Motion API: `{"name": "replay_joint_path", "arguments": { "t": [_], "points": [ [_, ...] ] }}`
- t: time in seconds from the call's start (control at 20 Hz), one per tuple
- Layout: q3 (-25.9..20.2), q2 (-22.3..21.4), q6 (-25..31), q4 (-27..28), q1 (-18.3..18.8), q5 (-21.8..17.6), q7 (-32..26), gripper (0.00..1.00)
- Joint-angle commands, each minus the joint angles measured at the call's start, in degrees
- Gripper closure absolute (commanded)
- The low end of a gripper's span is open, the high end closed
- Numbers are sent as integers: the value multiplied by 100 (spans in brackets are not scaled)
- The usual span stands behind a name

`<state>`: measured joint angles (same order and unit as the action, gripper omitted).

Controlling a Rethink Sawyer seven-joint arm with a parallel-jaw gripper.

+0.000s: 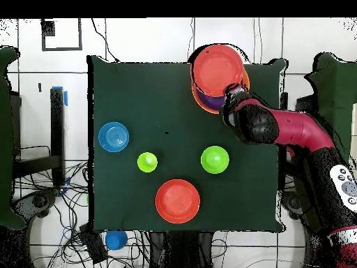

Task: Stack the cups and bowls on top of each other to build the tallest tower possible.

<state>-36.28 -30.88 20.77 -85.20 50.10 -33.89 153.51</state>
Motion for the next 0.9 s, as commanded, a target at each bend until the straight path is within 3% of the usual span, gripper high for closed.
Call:
{"name": "replay_joint_path", "arguments": {
  "t": [0.05, 0.9],
  "points": [
    [-277, 280, -355, -237, 8, -522, -1161, 100],
    [-269, 557, -241, -136, 162, -897, -1283, 100]
  ]
}}
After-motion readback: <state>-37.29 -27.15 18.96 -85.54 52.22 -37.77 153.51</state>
